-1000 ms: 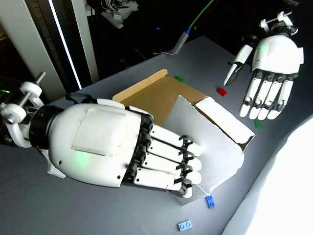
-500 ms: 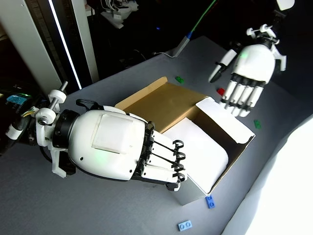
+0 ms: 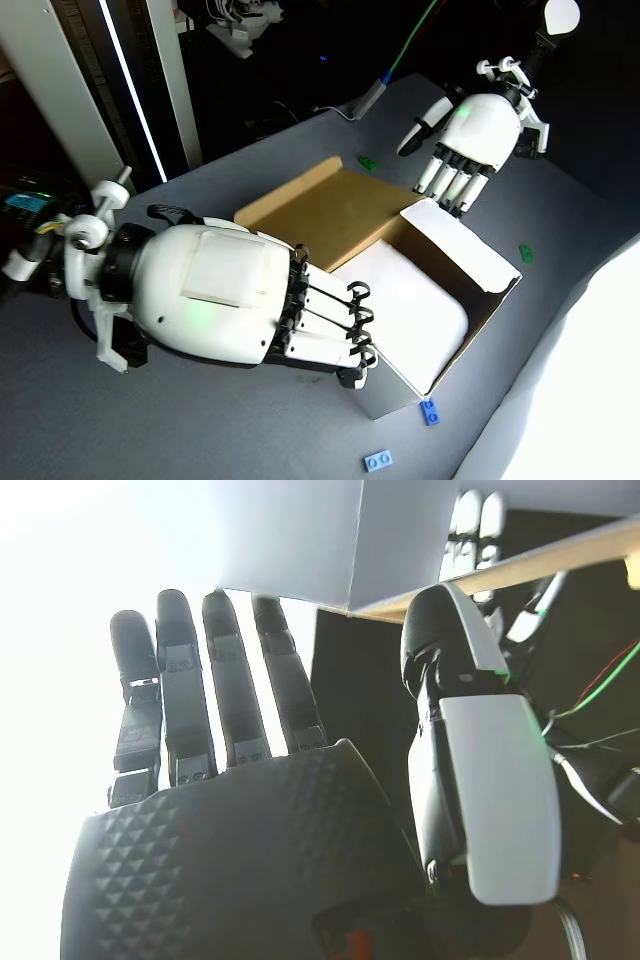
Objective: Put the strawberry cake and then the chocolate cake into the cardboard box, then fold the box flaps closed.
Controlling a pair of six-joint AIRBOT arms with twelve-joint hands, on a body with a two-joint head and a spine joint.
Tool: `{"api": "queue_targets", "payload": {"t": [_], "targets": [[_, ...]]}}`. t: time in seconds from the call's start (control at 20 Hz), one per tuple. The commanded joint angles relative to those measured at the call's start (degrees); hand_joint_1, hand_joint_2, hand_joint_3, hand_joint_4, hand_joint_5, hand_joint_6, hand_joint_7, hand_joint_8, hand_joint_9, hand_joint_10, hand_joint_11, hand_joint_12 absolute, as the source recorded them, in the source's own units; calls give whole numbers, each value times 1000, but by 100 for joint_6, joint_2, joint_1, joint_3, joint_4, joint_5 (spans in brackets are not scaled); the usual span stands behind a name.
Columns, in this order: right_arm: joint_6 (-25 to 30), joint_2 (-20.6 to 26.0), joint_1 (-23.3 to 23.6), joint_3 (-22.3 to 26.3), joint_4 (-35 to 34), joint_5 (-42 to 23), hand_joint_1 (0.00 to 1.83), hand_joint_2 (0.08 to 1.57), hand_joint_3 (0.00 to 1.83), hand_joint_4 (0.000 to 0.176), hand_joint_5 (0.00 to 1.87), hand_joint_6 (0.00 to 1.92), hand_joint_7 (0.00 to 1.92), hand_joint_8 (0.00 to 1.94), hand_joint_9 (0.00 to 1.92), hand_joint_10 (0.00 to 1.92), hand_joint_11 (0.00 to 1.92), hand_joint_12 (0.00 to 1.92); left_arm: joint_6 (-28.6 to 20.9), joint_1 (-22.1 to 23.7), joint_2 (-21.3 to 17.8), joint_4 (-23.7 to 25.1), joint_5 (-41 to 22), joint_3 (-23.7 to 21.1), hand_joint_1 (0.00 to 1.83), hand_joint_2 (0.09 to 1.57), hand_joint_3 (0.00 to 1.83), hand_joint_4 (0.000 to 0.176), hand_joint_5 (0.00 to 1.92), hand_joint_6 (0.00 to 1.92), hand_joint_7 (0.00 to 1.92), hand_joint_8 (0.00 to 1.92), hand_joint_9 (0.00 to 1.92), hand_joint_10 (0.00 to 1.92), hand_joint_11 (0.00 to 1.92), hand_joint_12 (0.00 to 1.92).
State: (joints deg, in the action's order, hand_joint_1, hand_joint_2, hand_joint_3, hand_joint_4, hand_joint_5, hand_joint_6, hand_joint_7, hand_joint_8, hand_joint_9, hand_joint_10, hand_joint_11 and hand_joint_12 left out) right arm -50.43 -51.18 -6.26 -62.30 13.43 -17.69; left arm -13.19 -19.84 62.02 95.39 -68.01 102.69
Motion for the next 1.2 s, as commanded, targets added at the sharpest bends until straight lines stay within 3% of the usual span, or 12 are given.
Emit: {"api": "queue_targets", "payload": {"t": [0.0,0.2,0.4,0.6,0.7,0.85,1.15], "targets": [[26,166,46,59,-105,-656,132,1219,0,0,313,21,366,10,342,100,0,1038,9,5,-53,-508,-142,-12,0,1295,0,0,435,1,502,0,533,2,222,772],[20,938,-282,639,-1037,-950,141,1216,0,0,277,2,351,0,329,76,0,1060,9,-87,-135,-635,-147,-281,0,1294,0,0,422,0,503,0,541,3,221,760],[44,1741,-619,1155,-1545,-1013,180,1202,0,0,313,14,366,4,352,78,0,1160,20,-206,-231,-730,-145,-600,0,1286,0,2,412,0,492,0,534,0,214,752],[43,2343,-651,1557,-1860,-581,169,1206,0,0,272,0,352,0,317,57,0,1101,20,-254,-351,-816,-165,-947,0,1274,0,0,419,0,505,0,534,0,235,718],[-42,2539,-714,1644,-1861,-413,174,1205,0,0,294,10,370,5,334,63,0,1118,20,-279,-402,-894,-165,-1102,0,1265,0,5,398,0,496,0,522,0,227,716],[-43,2717,-719,1673,-1861,-439,171,1206,0,0,301,13,366,2,326,60,0,1106,18,-284,-478,-1049,-165,-1331,0,1274,0,0,381,0,496,2,516,2,222,715],[-59,2753,-709,1676,-1861,-455,170,1203,0,0,256,0,316,0,307,50,0,988,4,-269,-602,-1190,-176,-1738,0,1273,0,0,421,3,515,0,534,2,253,685]]}}
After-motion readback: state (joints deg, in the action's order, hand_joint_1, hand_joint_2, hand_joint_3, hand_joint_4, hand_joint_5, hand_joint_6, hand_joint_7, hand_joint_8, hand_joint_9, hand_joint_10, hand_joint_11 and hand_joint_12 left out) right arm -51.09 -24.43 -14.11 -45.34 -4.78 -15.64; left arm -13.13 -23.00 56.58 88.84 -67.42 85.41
